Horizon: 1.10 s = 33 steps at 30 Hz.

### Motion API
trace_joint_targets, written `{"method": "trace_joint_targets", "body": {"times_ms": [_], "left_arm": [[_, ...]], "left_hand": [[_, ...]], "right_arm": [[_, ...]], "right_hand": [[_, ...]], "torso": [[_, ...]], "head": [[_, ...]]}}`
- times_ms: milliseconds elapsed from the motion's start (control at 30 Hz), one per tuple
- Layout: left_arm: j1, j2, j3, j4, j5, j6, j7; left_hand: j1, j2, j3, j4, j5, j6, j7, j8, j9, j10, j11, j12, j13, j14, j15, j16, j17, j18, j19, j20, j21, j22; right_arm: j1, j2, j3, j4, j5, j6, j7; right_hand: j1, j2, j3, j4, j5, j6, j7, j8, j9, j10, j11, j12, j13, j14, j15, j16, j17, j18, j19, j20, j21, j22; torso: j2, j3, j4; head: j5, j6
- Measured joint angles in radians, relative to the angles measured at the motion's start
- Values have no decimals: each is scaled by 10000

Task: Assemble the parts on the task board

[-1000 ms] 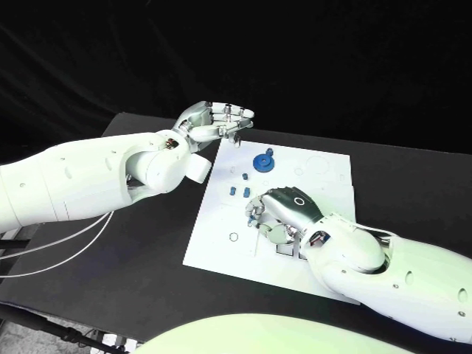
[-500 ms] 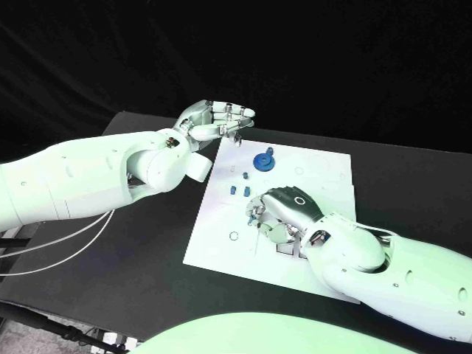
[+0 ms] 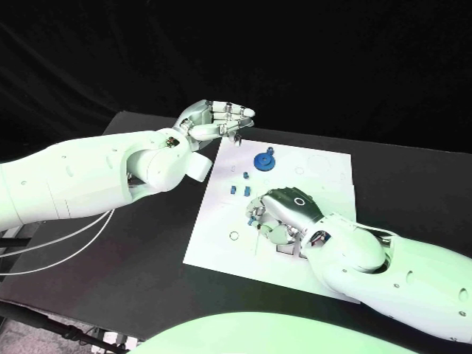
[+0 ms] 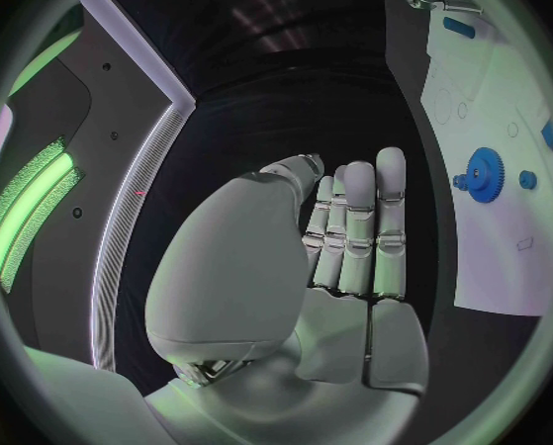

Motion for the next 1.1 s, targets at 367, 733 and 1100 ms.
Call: {"method": "trace_joint_targets", "body": {"times_ms": [367, 733, 1100], "left_arm": [[0, -11, -1, -20, 0, 0, -15], [0, -22, -1, -19, 0, 0, -26], [1, -27, -1, -6, 0, 0, -35]], "left_hand": [[0, 0, 29, 29, 0, 0, 0, 0, -9, 0, 0, 36, -1, 0, 0, 0, 1, 0, 0, 0, 0, -9], [0, 0, 28, 29, 0, 0, 0, 0, -8, 0, 0, 36, -2, 0, 0, 0, 1, 0, 0, 0, 0, -9], [0, 0, 28, 29, 0, 0, 0, 0, -7, 0, 0, 33, -3, 0, 0, 0, 2, 0, 0, 0, 0, -9]], "right_arm": [[-3, -54, -3, 48, 3, 43, -5], [4, -20, 6, 6, -8, 163, -33], [14, 129, 7, -35, -61, 544, -98]], "right_hand": [[1, 0, 0, 0, -19, -1, -1, 26, -2, 0, 1, 0, -1, 0, 0, 0, 0, 0, 0, 0, 0, -1], [-21, 21, 0, 0, -30, 17, -21, 30, 9, 0, 1, 0, 0, 0, 0, 0, -13, 0, 0, 0, 0, -2], [-123, 37, -27, -27, -150, -3, -41, 19, 3, 17, 17, -61, 10, 0, 0, 0, -45, 0, 0, 0, 0, 6]], "torso": [[-1, 1, 0], [1, -3, 2], [2, -11, 7]], "head": [[18, -10], [5, -3], [-3, -31]]}}
